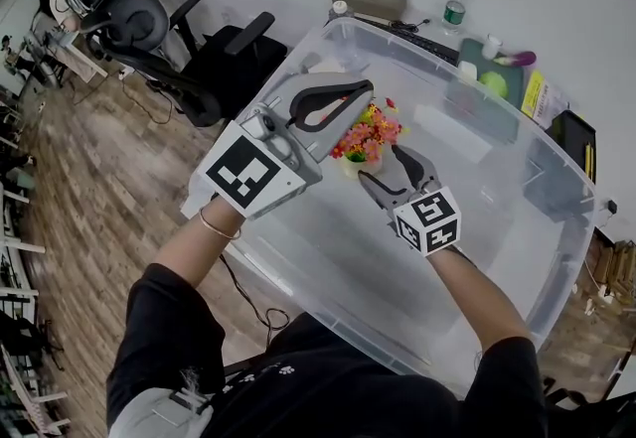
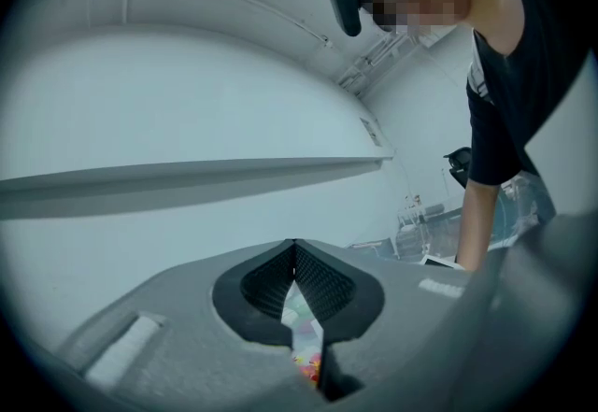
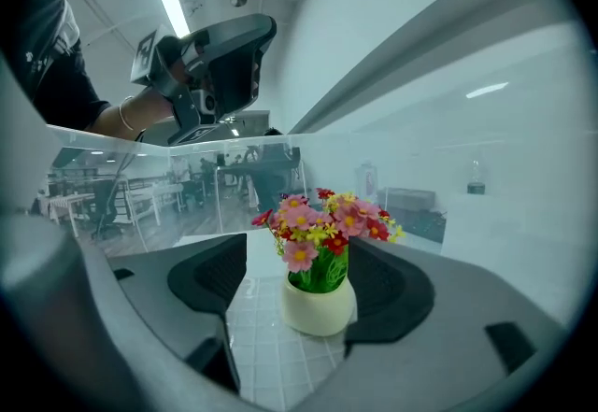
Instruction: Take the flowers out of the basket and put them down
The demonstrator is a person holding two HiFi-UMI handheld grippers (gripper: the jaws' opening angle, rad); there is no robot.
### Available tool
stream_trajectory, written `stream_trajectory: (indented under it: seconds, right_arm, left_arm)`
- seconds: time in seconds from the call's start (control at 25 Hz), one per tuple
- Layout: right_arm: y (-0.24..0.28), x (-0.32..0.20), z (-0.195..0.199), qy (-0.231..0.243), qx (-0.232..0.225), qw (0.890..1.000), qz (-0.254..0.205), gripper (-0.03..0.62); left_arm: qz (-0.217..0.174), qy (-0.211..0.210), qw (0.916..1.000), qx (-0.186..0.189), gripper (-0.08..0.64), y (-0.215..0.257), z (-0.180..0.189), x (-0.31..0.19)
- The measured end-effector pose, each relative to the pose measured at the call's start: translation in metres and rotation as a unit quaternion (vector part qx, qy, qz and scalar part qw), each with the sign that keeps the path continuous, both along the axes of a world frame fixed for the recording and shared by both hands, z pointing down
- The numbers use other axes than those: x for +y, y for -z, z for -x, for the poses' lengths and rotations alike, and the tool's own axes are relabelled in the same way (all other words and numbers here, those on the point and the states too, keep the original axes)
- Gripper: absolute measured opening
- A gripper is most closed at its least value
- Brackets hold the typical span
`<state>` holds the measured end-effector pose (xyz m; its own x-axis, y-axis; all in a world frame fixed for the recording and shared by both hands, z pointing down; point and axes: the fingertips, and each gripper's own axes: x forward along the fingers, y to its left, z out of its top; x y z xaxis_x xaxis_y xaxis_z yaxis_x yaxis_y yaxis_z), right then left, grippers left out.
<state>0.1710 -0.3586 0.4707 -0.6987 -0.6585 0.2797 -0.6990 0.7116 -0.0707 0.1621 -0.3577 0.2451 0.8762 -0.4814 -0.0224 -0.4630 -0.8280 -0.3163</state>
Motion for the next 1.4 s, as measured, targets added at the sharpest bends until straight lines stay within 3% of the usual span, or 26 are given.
stream_trajectory:
  seconds: [0.32,0.48,0.68,0.92,1.12,1.4]
  right_arm:
    - [-0.020,-0.004,0.005,0.004,0.019,1.000,0.005,0.381]
    - [-0.033,-0.008,0.005,-0.003,0.023,1.000,0.010,0.396]
    - [-0.052,-0.015,0.007,-0.017,0.037,0.999,0.014,0.413]
    - [-0.070,-0.020,0.013,-0.019,0.046,0.998,0.028,0.434]
    - [-0.081,-0.031,0.016,-0.032,0.051,0.998,0.034,0.442]
    - [-0.101,-0.039,0.025,-0.037,0.066,0.996,0.043,0.449]
  left_arm:
    - [0.038,0.011,0.9992,0.010,0.003,-0.023,0.002,-0.019]
    - [0.057,0.040,0.9975,0.017,0.003,-0.030,0.007,-0.028]
    - [0.036,0.038,0.9986,0.000,0.003,-0.035,0.001,-0.024]
    - [0.053,0.052,0.9972,0.013,0.003,-0.036,0.005,-0.031]
    - [0.037,0.044,0.9982,-0.017,0.003,-0.042,-0.002,-0.028]
    - [0.054,0.053,0.9971,-0.002,0.003,-0.041,0.002,-0.032]
